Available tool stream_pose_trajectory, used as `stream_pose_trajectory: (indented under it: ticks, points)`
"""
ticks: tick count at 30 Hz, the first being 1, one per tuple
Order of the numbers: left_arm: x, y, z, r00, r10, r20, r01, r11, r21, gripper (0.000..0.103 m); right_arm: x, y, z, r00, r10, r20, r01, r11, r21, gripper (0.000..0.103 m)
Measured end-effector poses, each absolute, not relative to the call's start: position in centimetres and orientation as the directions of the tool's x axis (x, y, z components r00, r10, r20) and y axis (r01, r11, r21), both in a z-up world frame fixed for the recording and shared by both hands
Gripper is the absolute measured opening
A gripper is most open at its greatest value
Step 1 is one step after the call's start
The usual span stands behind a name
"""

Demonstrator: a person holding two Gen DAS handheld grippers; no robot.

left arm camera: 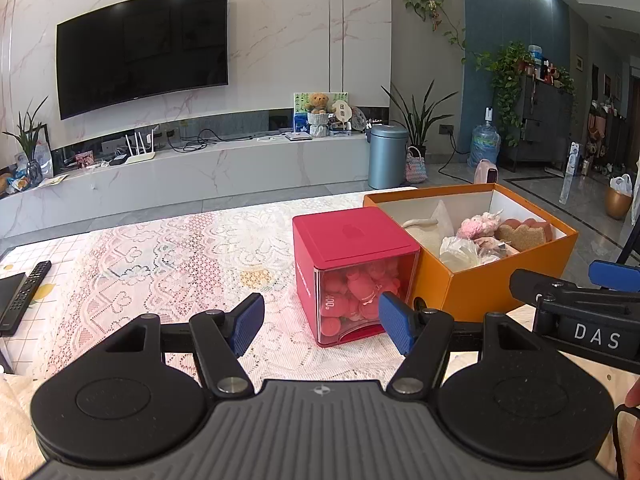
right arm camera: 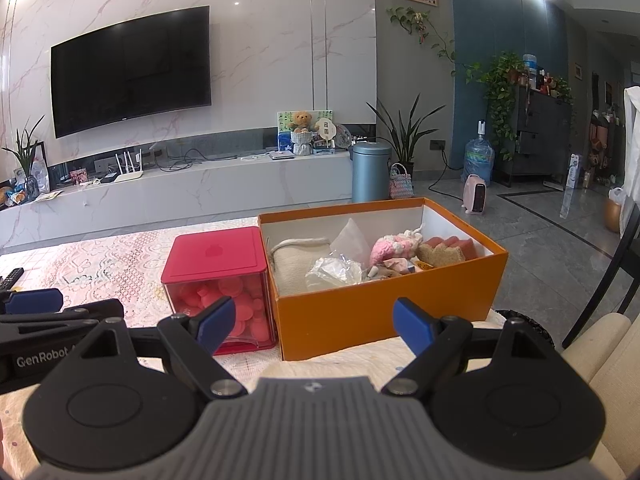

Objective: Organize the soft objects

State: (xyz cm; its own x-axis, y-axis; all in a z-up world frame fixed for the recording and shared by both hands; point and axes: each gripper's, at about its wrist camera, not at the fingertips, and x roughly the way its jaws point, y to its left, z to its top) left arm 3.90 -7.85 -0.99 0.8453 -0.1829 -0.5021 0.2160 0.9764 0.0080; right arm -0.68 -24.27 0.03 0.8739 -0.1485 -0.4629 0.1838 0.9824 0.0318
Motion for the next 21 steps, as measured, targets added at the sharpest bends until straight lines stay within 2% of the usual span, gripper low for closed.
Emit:
stream_pose_trajectory:
  ticks: [21]
  points:
    - [3.72,-7.90,-0.92,0.846,-0.182,-0.501,0.212,0.977,0.003,0.077,-0.74,-24.37,0.05,0.874,-0.148,-0.463,0.183,0.983,0.031,0.085]
